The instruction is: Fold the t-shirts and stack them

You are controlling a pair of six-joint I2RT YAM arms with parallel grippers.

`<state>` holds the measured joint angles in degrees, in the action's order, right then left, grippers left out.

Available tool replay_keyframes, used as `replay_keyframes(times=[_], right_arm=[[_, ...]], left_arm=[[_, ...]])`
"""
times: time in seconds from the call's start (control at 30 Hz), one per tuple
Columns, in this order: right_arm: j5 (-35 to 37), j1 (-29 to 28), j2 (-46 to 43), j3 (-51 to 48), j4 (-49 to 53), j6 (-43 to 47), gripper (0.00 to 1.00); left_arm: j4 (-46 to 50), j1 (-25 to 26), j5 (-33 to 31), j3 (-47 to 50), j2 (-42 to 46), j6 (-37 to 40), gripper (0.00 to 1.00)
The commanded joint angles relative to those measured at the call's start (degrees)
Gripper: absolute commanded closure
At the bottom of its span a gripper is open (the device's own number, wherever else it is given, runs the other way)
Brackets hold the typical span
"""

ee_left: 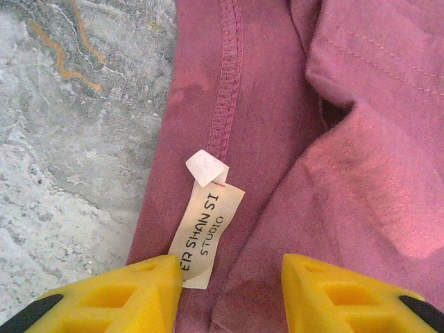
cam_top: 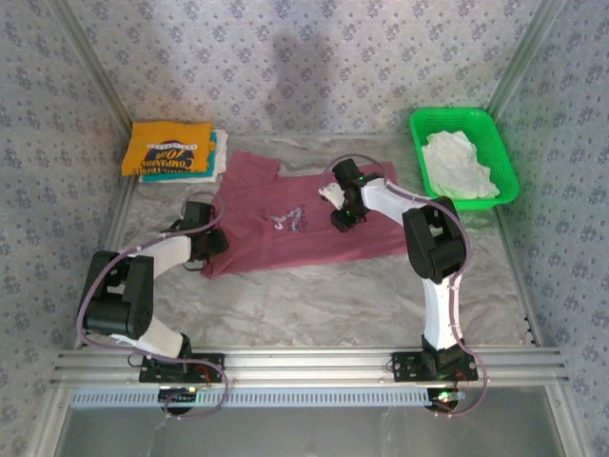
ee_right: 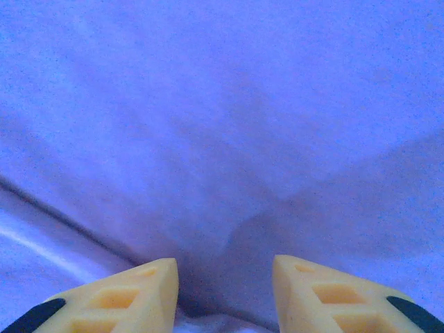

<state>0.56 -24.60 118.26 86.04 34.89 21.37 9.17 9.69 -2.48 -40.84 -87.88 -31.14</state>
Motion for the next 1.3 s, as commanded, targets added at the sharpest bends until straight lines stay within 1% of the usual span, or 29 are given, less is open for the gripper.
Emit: replay_keyframes(times=[0.0,0.17,0.23,0.3,0.37,0.43,0.5,0.57,0.6,0.73,0.8,0.87,1.07,1.17,1.27], right_arm=[[0.5,2.2,-1.9,2.0,3.1,-3.1,0.57],[1.9,4.5,-2.6,1.7,4.3,-4.5,0.57],[1.7,5.0,-4.1,0.9,4.1,-5.5,0.57],[-0.2,5.3,-6.4,-0.8,2.5,-7.2,0.55],[-1.3,6.1,-8.1,-1.5,1.4,-11.2,0.54],[-3.5,6.6,-9.5,-1.6,1.8,-16.1,0.54],[-5.4,7.0,-11.7,-3.9,0.1,-21.2,0.54],[-5.9,7.8,-13.3,-6.5,-2.4,-25.5,0.53],[-5.9,8.5,-13.1,-6.5,-2.0,-26.7,0.53],[-2.0,10.9,-10.2,-4.4,0.0,-30.8,0.54],[-2.3,12.6,-8.1,-2.5,1.0,-32.5,0.55],[-2.3,13.5,-5.8,-0.4,1.0,-32.6,0.55],[-2.3,13.3,4.5,9.8,5.9,-32.5,0.56],[-3.0,13.4,6.5,10.0,5.1,-33.1,0.56],[-3.0,13.4,6.1,6.9,3.5,-34.1,0.57]], left_arm=[[3.3,-0.8,-1.9,0.3,-1.6,-0.5,0.57],[3.3,-0.9,-2.0,0.2,-1.4,-0.4,0.57],[3.2,-0.9,-2.2,0.2,-0.8,-0.2,0.57],[3.3,-1.0,-2.6,-0.3,-0.1,0.2,0.57],[3.5,-1.4,-2.2,-1.3,0.1,0.2,0.57],[3.3,-2.2,-0.5,-2.7,0.2,0.1,0.57],[3.6,-2.7,-0.1,-4.4,0.3,0.1,0.57],[4.0,-2.5,0.1,-6.4,0.5,0.2,0.57],[3.9,-2.2,0.4,-7.4,0.5,0.5,0.57],[5.3,-0.6,0.6,-12.9,-2.4,1.9,0.57],[5.3,0.2,2.4,-15.9,-5.6,2.4,0.57],[5.8,1.1,2.7,-18.7,-8.8,2.7,0.57],[3.9,2.2,5.1,-23.2,-16.5,2.0,0.57],[4.0,2.1,5.6,-24.7,-19.9,1.7,0.57],[3.1,2.1,5.8,-23.4,-20.8,1.2,0.57]])
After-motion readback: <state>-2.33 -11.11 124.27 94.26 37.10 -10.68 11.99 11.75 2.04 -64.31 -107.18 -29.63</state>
